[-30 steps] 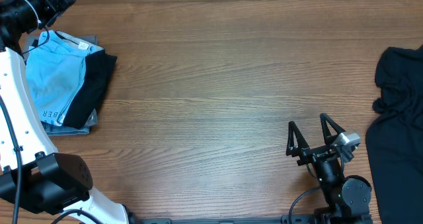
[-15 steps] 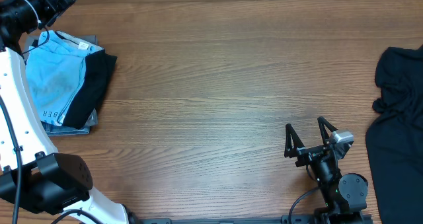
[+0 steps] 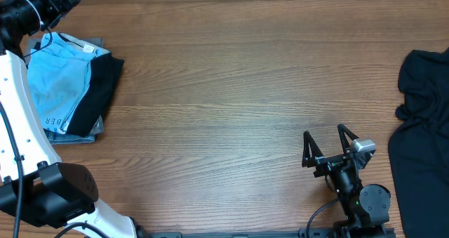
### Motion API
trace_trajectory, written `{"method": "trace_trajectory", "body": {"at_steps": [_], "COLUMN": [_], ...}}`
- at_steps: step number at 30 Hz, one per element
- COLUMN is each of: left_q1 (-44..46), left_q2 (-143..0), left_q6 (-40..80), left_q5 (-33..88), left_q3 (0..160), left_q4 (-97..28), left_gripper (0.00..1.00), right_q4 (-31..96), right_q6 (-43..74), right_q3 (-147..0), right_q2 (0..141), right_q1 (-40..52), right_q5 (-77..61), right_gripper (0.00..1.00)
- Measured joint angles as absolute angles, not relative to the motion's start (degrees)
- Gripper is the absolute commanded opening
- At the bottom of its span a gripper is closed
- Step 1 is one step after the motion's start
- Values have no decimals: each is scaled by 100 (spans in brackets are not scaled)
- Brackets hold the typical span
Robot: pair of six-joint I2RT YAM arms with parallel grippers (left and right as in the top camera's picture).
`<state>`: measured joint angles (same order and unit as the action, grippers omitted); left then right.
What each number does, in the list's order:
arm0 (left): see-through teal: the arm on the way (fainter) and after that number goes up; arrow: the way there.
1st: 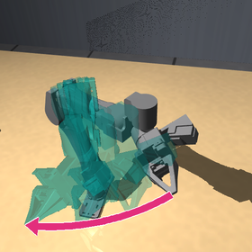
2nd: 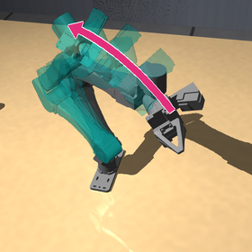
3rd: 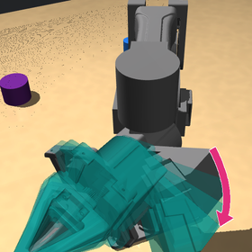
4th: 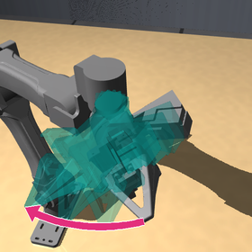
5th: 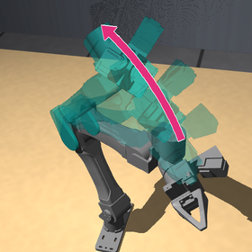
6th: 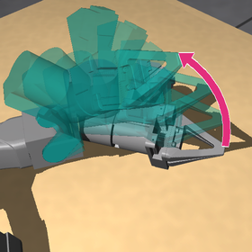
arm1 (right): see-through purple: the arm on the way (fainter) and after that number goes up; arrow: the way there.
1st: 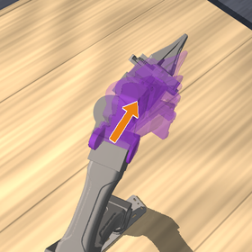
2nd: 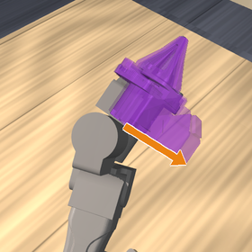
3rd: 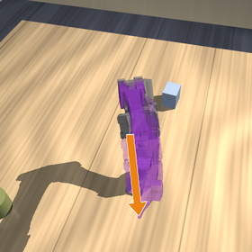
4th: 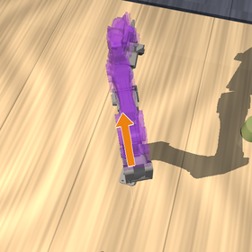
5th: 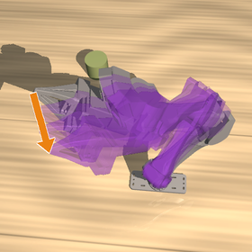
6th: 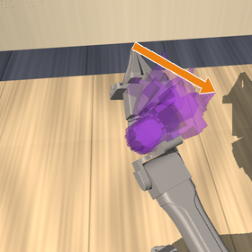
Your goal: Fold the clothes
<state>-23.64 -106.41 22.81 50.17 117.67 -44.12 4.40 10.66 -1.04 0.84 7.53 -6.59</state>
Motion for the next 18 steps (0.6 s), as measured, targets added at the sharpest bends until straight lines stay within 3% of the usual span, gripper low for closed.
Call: {"method": "trace_trajectory", "body": {"at_steps": [8, 18], "left_q1": [-2357, -2117], "left_q2": [-10641, -9950], "left_q6": [2279, 2283], "left_q5": [4939, 3245], "left_q3": [11767, 11712], "left_q4": [-4436, -5065], "left_gripper": [100, 100], "right_q4": [443, 447], "right_q6": [1066, 1066], "right_q3": [-104, -104], "right_q2": [84, 84], "right_q1": [753, 753], "right_q5": [-659, -661], "right_gripper": [100, 100]}}
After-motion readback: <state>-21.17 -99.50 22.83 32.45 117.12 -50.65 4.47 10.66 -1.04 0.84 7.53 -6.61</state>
